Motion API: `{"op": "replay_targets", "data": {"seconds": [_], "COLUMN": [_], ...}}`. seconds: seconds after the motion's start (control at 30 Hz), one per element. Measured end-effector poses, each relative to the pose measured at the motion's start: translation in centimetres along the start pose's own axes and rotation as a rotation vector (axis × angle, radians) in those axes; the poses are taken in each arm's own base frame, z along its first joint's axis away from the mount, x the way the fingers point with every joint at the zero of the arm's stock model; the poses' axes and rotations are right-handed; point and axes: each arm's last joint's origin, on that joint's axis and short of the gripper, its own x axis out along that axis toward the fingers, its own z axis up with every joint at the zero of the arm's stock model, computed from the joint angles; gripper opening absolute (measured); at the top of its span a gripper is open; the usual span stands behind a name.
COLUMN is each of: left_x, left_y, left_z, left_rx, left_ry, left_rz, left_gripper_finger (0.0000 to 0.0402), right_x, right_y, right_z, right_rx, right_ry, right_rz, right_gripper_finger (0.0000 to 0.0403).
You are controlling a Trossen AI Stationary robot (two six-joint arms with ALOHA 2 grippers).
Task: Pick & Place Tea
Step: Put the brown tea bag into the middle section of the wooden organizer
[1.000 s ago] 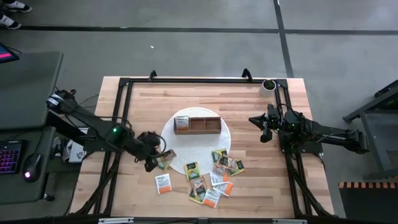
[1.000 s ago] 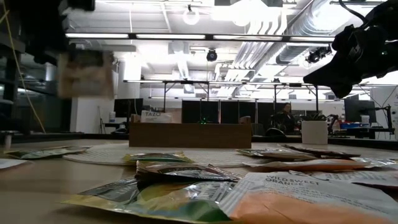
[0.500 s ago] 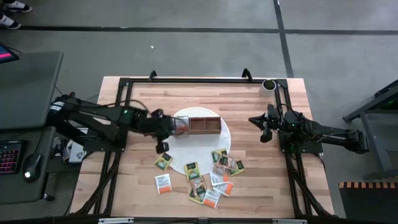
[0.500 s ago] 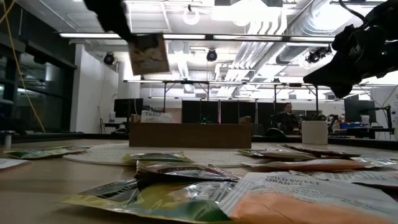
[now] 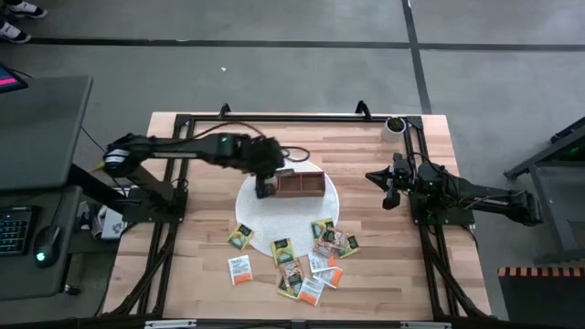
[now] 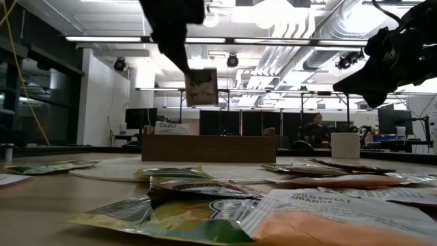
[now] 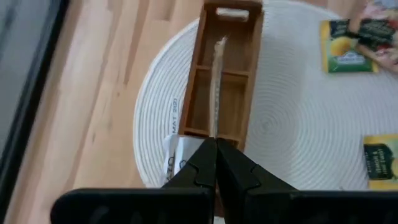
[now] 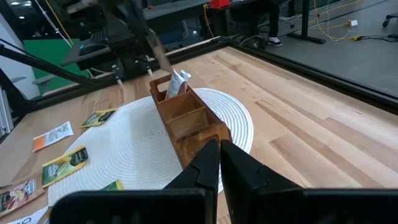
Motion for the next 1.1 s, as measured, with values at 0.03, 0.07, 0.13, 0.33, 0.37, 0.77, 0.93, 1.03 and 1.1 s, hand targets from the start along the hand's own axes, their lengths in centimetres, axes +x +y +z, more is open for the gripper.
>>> {"op": "replay_targets", "data": {"seconds": [0.03, 0.07, 0.13, 0.33, 0.37, 0.77, 0.93, 1.03, 1.1], "left_x": [0.5, 1.0, 1.9, 3.8, 3.9, 5.7, 5.8, 6.2, 6.6], "left_y": [0.2, 0.4, 0.8, 1.2, 1.2, 0.9, 0.9, 0.9, 0.8], "left_z": [0.4, 0.8, 1.3, 1.5, 1.5, 1.3, 1.3, 0.9, 0.5], "left_rx": [-0.003, -0.005, -0.016, -0.059, -0.061, -0.047, -0.048, -0.049, -0.05], "left_ry": [0.006, 0.009, 0.026, 0.078, 0.081, 0.132, 0.127, 0.139, 0.153], "left_rz": [-0.006, -0.008, -0.019, -0.078, -0.094, -0.117, -0.117, -0.117, -0.117], "left_gripper_finger": [0.0, 0.0, 0.0, 0.0, 0.0, 0.0, 0.0, 0.0, 0.0], "right_x": [0.0, 0.0, 0.0, 0.0, 0.0, 0.0, 0.0, 0.0, 0.0], "right_y": [0.0, 0.0, 0.0, 0.0, 0.0, 0.0, 0.0, 0.0, 0.0], "right_z": [0.0, 0.0, 0.0, 0.0, 0.0, 0.0, 0.0, 0.0, 0.0], "right_rx": [0.0, 0.0, 0.0, 0.0, 0.0, 0.0, 0.0, 0.0, 0.0], "right_ry": [0.0, 0.0, 0.0, 0.0, 0.0, 0.0, 0.0, 0.0, 0.0], "right_rz": [0.0, -0.001, 0.0, 0.0, 0.0, 0.0, 0.0, 0.0, 0.0], "right_gripper_finger": [0.0012, 0.0012, 0.0012, 0.0012, 0.0012, 0.0012, 0.0012, 0.0012, 0.0012]}}
